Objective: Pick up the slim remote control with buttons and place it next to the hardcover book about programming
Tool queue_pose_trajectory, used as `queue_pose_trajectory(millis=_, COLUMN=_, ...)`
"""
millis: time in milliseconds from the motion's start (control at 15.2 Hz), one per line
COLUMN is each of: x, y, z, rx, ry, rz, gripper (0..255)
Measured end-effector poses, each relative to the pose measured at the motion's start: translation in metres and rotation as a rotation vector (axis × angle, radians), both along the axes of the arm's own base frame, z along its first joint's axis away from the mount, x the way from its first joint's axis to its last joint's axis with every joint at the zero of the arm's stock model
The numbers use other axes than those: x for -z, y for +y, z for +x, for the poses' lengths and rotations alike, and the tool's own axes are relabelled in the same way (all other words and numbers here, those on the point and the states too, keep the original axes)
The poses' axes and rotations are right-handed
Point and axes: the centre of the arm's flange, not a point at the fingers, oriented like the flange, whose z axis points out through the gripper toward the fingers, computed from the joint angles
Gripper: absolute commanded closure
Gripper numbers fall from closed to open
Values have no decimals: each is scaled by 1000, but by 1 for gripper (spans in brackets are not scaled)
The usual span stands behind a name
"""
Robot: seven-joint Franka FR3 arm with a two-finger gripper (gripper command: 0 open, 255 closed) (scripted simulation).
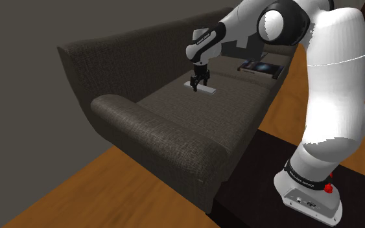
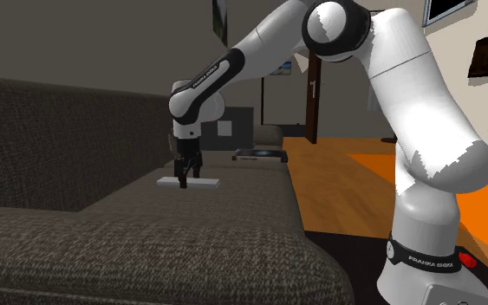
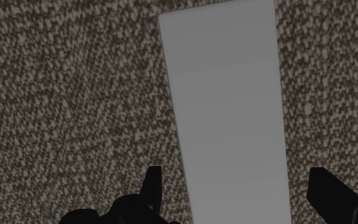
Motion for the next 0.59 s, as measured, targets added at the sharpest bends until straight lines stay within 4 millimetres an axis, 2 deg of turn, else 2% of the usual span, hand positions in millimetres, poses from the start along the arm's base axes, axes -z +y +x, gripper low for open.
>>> queue_pose_trajectory(millis=198, x=0, y=0, z=0, rx=0, ry=0, rz=0, gripper=0)
queue_pose_trajectory(millis=264, x=0, y=0, z=0, rx=0, ry=0, rz=0, gripper=255)
queue_pose_trajectory(millis=594, x=-2, y=2, z=1, rx=-3, ry=-5, rz=1, gripper=255)
